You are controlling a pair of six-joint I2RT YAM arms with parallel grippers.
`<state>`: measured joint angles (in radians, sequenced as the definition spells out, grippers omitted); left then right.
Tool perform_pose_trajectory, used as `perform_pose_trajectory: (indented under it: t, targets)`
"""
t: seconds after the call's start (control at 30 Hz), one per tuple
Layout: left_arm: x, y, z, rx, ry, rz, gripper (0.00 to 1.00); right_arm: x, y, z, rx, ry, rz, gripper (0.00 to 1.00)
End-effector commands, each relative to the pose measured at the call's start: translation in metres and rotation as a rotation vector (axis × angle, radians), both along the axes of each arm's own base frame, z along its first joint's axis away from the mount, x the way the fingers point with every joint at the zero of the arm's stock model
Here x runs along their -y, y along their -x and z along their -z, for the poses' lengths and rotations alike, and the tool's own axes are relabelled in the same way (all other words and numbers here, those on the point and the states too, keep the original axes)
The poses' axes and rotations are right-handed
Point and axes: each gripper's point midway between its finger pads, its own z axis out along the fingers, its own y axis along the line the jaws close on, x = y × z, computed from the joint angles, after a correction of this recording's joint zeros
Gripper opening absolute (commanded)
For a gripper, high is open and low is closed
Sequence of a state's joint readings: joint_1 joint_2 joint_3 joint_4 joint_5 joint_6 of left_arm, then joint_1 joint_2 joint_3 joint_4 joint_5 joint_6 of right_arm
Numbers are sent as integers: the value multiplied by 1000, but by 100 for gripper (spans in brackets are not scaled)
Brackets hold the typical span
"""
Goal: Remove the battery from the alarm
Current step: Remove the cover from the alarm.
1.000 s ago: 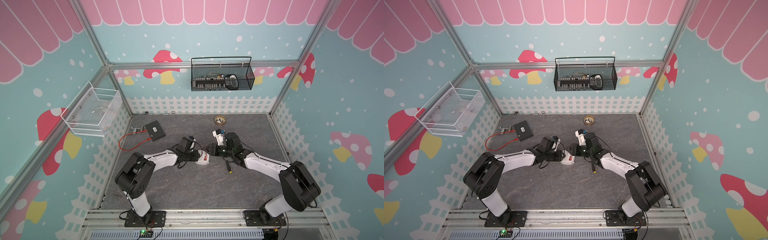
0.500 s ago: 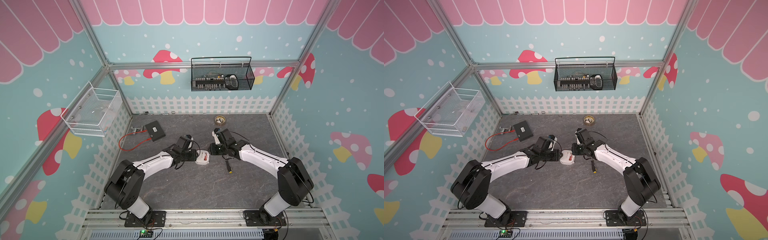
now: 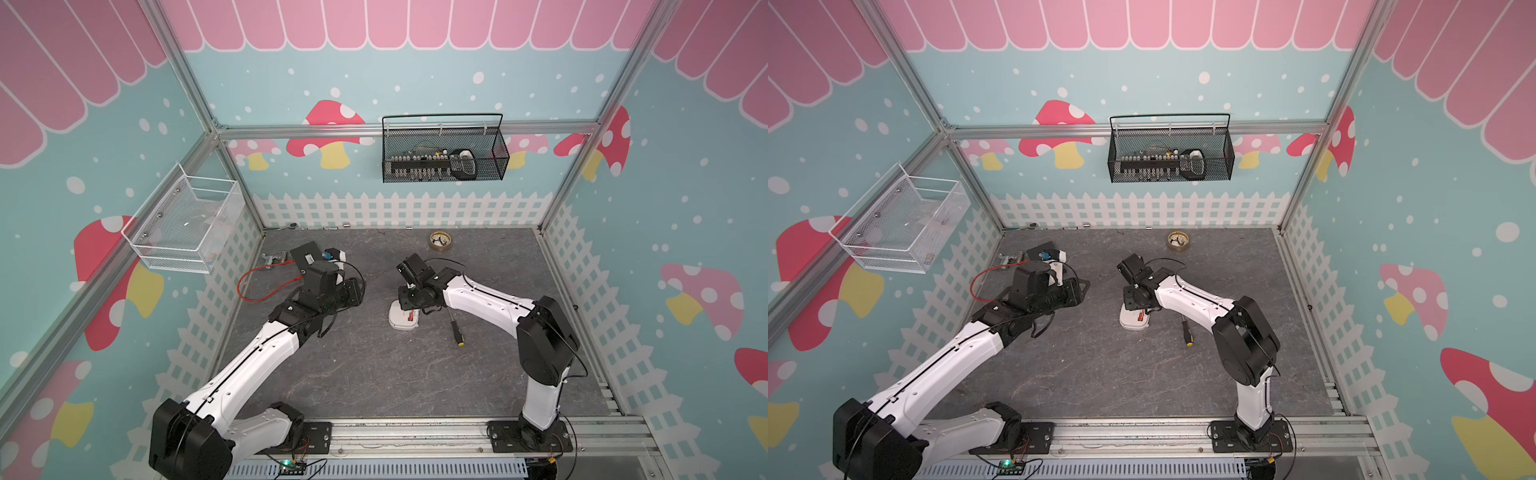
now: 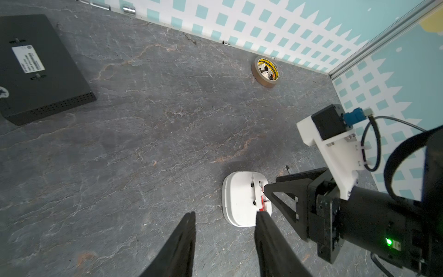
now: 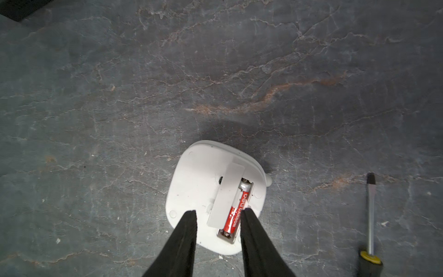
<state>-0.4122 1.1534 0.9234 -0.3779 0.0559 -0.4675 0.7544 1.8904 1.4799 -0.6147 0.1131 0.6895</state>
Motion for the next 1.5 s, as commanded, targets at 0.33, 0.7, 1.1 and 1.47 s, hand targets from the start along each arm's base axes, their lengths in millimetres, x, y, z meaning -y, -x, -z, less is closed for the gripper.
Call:
perform_pose_trajectory:
  t: [0.33, 0.7, 1.1, 1.47]
  targets:
    - [-11, 11, 17, -47, -7, 33, 44, 1, 6, 28, -54, 169, 60, 38]
    - [-13, 12, 15, -39, 2, 35, 43, -3, 3, 41, -72, 185, 57, 38]
    - [-14, 12, 14, -37, 2, 36, 43, 1, 3, 45, -75, 211, 61, 27]
    - [-15, 11, 13, -34, 5, 33, 43, 10, 7, 43, -69, 227, 79, 15]
